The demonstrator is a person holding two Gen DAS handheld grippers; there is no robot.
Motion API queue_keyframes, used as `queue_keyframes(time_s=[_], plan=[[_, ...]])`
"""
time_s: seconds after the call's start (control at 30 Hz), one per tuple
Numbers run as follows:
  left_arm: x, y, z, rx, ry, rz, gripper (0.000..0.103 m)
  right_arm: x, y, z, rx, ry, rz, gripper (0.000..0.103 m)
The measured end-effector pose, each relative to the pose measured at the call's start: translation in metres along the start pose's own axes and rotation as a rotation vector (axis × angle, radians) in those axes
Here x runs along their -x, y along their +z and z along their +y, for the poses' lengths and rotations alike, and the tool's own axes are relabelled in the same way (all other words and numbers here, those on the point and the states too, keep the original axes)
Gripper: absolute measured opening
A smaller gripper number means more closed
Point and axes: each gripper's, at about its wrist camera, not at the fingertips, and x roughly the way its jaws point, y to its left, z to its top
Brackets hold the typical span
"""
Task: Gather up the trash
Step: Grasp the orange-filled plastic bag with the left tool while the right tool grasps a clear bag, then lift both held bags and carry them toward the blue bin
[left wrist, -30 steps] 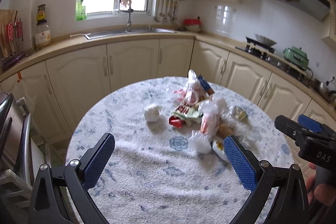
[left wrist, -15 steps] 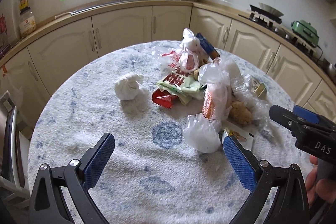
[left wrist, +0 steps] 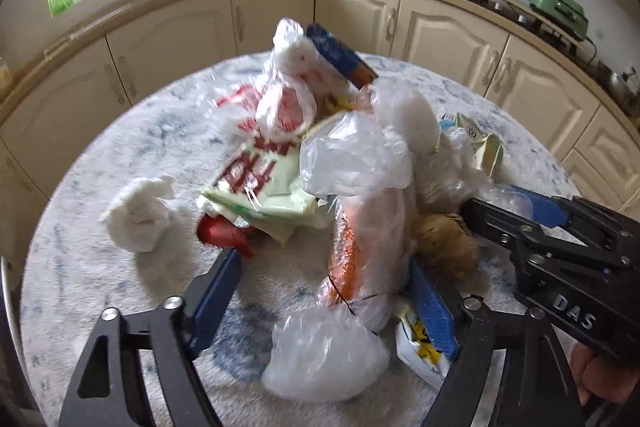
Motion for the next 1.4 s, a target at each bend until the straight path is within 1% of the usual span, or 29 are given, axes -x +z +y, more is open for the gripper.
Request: queue_keyframes(time_s=[0.03, 0.07, 0.1, 0.13, 0.17, 0.23, 0.4, 0.47, 0.6, 0.73, 0.8, 0.9, 0.93, 1.07, 1.2, 1.3, 1.4], plan=[[-0.004, 0.005, 0.0, -0.014, -0.005, -0.003, 0.071, 0.0, 0.0, 0.0, 0.007, 0.006, 0.001, 0.04], [-0.006, 0.008, 0.0, -0.026, -0.008, -0.004, 0.063, 0.0, 0.0, -0.001, 0.009, 0.013, 0.002, 0.033], [-0.007, 0.011, 0.0, -0.033, -0.021, -0.004, 0.058, 0.001, -0.001, -0.002, 0.007, 0.023, 0.001, 0.025], [-0.007, 0.013, 0.002, -0.036, -0.042, -0.001, 0.045, 0.002, -0.002, -0.002, 0.007, 0.029, 0.003, 0.024], [-0.008, 0.015, 0.003, -0.036, -0.062, 0.003, 0.035, 0.004, -0.004, -0.002, 0.007, 0.021, -0.002, 0.024], [-0.008, 0.016, 0.007, -0.039, -0.081, 0.004, 0.032, 0.009, -0.006, -0.003, -0.001, 0.023, -0.01, 0.023], [-0.01, 0.015, 0.012, -0.028, -0.124, -0.02, 0.027, 0.018, -0.012, -0.004, -0.021, 0.052, -0.024, 0.023], [-0.004, 0.012, 0.013, -0.016, -0.134, -0.036, 0.025, 0.026, -0.015, -0.006, -0.032, 0.056, -0.034, 0.022], [0.003, -0.003, 0.02, 0.007, -0.15, -0.064, 0.023, 0.046, -0.024, -0.008, -0.045, 0.054, -0.063, 0.022], [0.005, -0.016, 0.023, 0.022, -0.166, -0.051, 0.023, 0.061, -0.032, -0.007, -0.049, 0.052, -0.075, 0.023], [0.001, -0.016, 0.019, -0.002, -0.147, -0.024, 0.028, 0.066, -0.035, -0.005, -0.046, 0.046, -0.072, 0.023], [-0.002, -0.011, 0.012, 0.005, -0.122, -0.037, 0.031, 0.068, -0.039, -0.002, -0.046, 0.044, -0.069, 0.022], [-0.003, -0.01, 0.009, 0.006, -0.124, -0.041, 0.031, 0.069, -0.04, -0.001, -0.047, 0.045, -0.07, 0.022], [-0.006, -0.006, 0.01, 0.038, -0.152, -0.039, 0.024, 0.072, -0.041, 0.003, -0.046, 0.048, -0.071, 0.022], [0.005, -0.015, 0.016, 0.064, -0.17, -0.07, 0.023, 0.079, -0.04, 0.003, -0.047, 0.047, -0.082, 0.022], [0.021, -0.026, 0.021, 0.09, -0.181, -0.101, 0.022, 0.088, -0.041, -0.001, -0.052, 0.047, -0.097, 0.022], [0.04, -0.037, 0.021, 0.09, -0.18, -0.133, 0.021, 0.097, -0.043, -0.003, -0.059, 0.051, -0.113, 0.022]])
